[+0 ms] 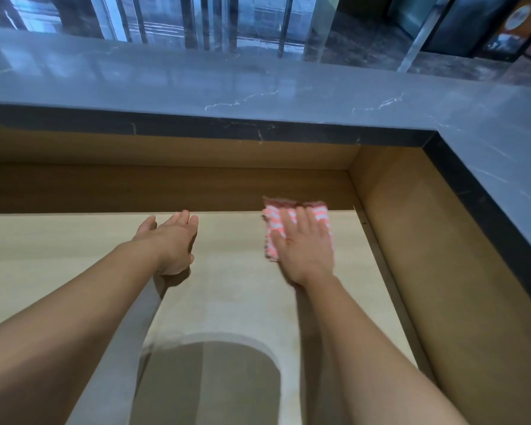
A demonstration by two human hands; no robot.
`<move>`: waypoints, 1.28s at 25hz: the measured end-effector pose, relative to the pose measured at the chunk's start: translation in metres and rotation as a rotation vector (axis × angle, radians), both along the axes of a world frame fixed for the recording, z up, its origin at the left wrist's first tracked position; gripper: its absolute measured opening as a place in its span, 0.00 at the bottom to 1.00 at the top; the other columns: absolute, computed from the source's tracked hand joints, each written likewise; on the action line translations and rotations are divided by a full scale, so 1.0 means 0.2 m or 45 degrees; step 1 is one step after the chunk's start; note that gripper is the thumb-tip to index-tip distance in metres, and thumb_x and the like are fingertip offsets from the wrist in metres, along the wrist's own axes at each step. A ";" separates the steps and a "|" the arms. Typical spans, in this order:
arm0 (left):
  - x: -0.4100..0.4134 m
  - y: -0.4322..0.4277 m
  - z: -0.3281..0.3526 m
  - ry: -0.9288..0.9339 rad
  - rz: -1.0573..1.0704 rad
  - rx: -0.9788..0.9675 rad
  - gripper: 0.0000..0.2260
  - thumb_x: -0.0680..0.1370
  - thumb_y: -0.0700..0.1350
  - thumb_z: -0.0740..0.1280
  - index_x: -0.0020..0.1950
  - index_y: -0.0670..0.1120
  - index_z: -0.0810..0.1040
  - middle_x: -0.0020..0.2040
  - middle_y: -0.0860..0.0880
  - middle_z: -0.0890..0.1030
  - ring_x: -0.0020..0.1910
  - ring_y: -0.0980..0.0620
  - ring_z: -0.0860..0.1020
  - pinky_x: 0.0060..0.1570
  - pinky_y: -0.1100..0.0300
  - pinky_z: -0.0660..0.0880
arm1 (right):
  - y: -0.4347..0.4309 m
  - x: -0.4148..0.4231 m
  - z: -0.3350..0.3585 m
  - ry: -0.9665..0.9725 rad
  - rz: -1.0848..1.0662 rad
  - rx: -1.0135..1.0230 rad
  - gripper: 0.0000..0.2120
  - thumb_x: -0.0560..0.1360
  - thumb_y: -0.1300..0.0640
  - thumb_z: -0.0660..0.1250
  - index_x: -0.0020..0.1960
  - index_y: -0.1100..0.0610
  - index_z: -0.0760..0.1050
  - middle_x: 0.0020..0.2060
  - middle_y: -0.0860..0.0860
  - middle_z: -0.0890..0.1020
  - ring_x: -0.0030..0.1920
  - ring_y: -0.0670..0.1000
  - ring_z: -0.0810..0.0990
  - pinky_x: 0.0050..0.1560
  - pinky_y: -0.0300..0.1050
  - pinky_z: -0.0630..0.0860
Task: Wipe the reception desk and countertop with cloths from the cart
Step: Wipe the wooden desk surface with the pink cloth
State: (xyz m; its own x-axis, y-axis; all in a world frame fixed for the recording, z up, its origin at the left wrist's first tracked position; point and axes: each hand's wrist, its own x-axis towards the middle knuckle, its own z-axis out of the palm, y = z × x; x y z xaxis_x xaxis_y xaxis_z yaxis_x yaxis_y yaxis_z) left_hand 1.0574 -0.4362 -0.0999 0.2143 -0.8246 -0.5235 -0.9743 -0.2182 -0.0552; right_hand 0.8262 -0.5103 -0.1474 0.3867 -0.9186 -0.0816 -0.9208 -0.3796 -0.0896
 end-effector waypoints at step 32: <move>-0.19 0.48 0.04 0.172 -0.032 -0.205 0.36 0.68 0.61 0.70 0.69 0.46 0.60 0.75 0.50 0.57 0.75 0.53 0.54 0.73 0.52 0.51 | 0.20 -0.32 0.07 0.098 -0.329 0.213 0.28 0.83 0.43 0.41 0.80 0.49 0.39 0.79 0.54 0.41 0.78 0.57 0.38 0.76 0.56 0.38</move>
State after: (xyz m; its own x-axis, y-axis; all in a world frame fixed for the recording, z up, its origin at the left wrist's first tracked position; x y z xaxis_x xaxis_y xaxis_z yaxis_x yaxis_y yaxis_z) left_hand 1.0203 -0.3393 -0.0921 0.1294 -0.9041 -0.4072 -0.9758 -0.1891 0.1097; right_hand 0.7628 -0.4707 -0.1332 0.1289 -0.9570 -0.2600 -0.9914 -0.1180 -0.0571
